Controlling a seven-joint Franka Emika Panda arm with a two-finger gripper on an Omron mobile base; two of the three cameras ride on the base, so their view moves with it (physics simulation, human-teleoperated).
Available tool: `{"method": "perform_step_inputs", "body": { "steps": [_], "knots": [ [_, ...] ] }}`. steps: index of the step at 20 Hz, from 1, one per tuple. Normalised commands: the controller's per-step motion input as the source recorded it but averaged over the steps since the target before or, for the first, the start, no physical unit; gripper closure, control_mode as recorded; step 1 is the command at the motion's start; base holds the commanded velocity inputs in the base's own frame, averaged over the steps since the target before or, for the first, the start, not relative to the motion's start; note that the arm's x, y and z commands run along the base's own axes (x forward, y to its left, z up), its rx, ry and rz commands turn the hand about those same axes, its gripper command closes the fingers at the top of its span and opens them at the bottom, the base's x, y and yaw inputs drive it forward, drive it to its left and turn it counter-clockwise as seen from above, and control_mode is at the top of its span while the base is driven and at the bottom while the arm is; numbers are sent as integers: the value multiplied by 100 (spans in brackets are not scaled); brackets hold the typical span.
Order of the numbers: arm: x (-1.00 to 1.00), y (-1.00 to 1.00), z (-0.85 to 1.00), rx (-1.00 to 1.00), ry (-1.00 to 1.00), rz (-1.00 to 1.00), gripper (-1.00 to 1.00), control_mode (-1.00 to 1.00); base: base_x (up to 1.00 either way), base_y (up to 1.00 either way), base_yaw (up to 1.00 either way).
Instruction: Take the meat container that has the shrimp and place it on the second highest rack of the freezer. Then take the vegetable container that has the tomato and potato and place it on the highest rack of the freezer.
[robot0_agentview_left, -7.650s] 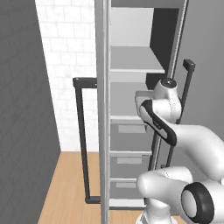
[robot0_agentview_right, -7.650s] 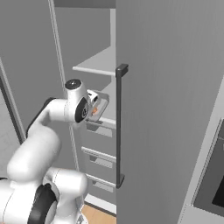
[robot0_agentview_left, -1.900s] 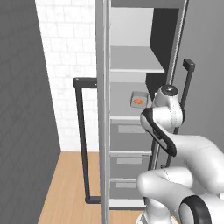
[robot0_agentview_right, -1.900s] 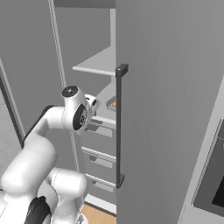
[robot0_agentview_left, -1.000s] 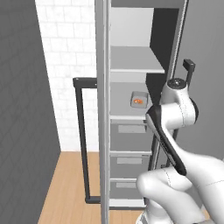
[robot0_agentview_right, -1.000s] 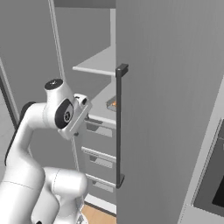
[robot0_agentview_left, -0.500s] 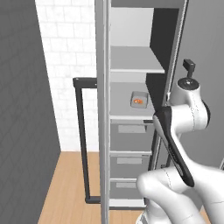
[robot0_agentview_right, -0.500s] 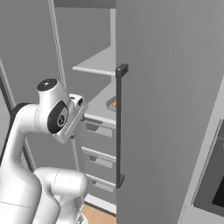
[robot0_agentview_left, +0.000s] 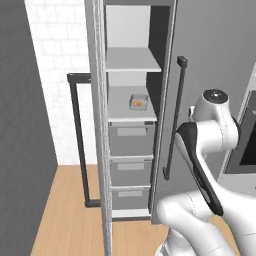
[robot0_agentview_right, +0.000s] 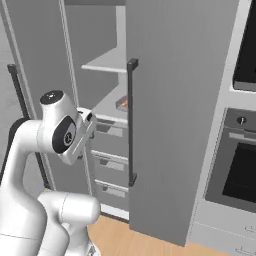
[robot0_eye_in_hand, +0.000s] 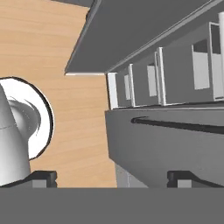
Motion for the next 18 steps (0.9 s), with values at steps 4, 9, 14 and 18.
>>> {"method": "perform_step_inputs", "body": {
  "steps": [4, 9, 14, 18],
  "knots": [
    [0, 0, 0, 0, 0, 0, -100, 100, -10, -100, -26],
    [0, 0, 0, 0, 0, 0, -100, 100, 0, -100, -4],
    [0, 0, 0, 0, 0, 0, -100, 100, 1, -100, 0],
    [0, 0, 0, 0, 0, 0, -100, 100, 0, -100, 0]
  ]
}}
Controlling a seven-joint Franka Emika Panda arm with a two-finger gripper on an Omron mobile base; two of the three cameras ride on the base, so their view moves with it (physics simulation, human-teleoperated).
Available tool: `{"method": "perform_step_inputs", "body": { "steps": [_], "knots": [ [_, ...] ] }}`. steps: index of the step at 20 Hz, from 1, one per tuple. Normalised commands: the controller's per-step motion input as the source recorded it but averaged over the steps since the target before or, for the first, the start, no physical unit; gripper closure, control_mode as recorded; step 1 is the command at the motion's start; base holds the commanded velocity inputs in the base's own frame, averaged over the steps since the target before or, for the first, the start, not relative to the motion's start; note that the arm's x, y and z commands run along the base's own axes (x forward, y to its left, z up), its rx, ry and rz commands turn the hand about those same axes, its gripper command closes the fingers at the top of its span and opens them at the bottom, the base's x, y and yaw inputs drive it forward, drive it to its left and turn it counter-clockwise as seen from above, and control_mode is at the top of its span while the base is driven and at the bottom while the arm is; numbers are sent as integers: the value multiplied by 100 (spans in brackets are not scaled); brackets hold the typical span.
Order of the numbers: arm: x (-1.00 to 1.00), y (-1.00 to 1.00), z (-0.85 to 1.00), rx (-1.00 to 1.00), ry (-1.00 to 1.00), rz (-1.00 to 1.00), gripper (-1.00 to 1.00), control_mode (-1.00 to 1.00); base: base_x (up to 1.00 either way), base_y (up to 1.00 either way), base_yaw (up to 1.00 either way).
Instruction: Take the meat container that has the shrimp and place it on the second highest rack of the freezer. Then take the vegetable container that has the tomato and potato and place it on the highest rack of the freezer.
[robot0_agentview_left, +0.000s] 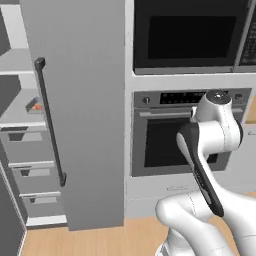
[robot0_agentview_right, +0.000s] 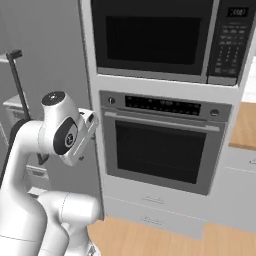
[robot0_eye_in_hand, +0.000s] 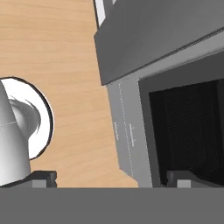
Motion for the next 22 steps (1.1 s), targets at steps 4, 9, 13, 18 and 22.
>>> {"method": "perform_step_inputs", "body": {
  "steps": [4, 9, 13, 18, 22],
  "knots": [
    [0, 0, 0, 0, 0, 0, -100, 100, 0, -100, 0],
    [0, 0, 0, 0, 0, 0, -100, 100, 9, -100, 0],
    [0, 0, 0, 0, 0, 0, -100, 100, 11, -100, 0],
    [0, 0, 0, 0, 0, 0, -100, 100, 13, -100, 0],
    [0, 0, 0, 0, 0, 0, -100, 100, 44, -100, 0]
  ]
}}
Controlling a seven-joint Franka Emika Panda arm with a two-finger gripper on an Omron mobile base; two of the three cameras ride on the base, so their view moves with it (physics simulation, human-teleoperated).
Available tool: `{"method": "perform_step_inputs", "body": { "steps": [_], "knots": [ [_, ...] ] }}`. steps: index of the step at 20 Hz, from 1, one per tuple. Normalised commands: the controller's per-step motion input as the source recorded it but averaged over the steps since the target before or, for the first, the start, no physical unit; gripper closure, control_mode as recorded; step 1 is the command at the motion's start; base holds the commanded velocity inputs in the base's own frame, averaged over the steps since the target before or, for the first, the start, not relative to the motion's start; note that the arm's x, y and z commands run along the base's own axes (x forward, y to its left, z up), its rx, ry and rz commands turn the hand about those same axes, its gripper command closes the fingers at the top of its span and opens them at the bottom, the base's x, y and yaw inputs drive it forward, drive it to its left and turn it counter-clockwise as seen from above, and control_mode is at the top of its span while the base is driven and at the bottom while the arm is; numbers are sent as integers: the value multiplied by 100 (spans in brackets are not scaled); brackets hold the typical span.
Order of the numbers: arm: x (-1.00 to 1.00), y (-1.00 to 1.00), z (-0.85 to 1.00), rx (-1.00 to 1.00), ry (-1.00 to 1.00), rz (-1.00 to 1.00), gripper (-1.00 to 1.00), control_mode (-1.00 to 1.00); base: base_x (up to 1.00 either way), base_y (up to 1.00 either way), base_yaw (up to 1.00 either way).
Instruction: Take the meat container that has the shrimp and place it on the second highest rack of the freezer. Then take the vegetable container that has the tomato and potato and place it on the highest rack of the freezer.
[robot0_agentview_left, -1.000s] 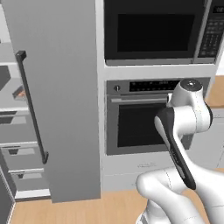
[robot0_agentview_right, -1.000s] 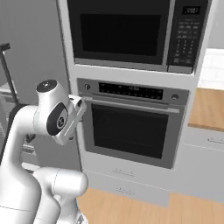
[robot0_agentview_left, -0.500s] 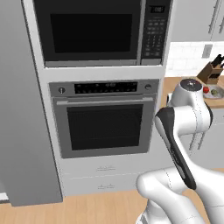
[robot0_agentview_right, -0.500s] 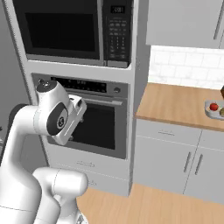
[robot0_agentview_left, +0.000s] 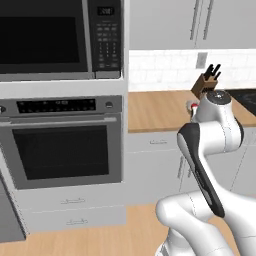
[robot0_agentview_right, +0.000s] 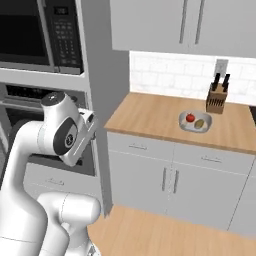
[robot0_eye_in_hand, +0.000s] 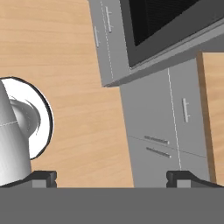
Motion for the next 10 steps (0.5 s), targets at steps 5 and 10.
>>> {"method": "perform_step_inputs", "body": {
  "steps": [5, 10],
  "knots": [
    [0, 0, 0, 0, 0, 0, -100, 100, 62, -98, 0],
    [0, 0, 0, 0, 0, 0, -100, 100, 59, -66, -11]
  ]
}}
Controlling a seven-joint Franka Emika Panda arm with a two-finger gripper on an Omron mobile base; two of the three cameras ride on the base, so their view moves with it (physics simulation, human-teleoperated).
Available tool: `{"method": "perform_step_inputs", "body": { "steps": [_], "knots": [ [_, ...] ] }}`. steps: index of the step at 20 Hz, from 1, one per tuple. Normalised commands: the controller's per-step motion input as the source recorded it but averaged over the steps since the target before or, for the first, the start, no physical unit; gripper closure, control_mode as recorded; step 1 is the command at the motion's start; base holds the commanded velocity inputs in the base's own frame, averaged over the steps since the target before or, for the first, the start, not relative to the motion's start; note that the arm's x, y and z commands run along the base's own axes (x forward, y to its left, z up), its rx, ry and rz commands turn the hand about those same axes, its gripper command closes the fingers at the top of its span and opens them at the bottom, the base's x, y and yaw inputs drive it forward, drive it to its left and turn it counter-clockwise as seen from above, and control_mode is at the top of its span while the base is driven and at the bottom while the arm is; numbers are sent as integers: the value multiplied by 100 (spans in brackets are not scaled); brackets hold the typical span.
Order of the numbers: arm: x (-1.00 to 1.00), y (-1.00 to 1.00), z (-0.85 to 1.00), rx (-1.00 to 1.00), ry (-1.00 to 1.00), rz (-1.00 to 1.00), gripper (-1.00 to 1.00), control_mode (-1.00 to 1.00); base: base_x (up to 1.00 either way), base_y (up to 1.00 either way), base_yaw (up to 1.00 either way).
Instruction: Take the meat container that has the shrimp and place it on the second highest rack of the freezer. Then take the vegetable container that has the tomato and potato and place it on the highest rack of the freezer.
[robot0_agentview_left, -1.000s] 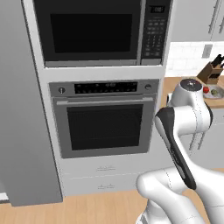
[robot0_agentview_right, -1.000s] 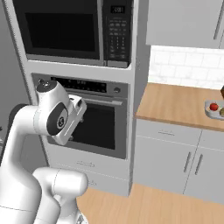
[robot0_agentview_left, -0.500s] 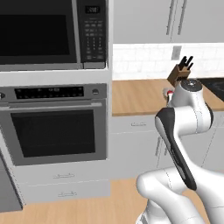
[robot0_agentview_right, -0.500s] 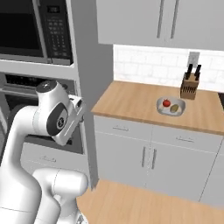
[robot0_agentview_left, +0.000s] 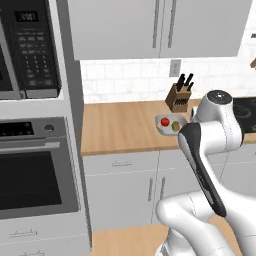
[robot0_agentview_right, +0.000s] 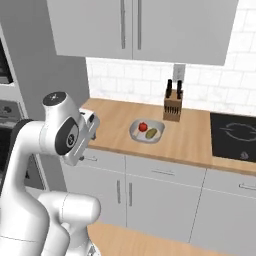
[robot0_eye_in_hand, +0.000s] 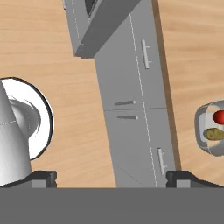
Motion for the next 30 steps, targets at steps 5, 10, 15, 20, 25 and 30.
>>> {"method": "perform_step_inputs", "body": {
  "steps": [5, 10, 15, 20, 25, 30],
  "knots": [
    [0, 0, 0, 0, 0, 0, -100, 100, 60, -13, -3],
    [0, 0, 0, 0, 0, 0, -100, 100, 51, -28, -10],
    [0, 0, 0, 0, 0, 0, -100, 100, 28, -13, -26],
    [0, 0, 0, 0, 0, 0, -100, 100, 45, 0, -14],
    [0, 0, 0, 0, 0, 0, -100, 100, 46, -2, 0],
    [0, 0, 0, 0, 0, 0, -100, 100, 0, 0, 0]
  ]
}}
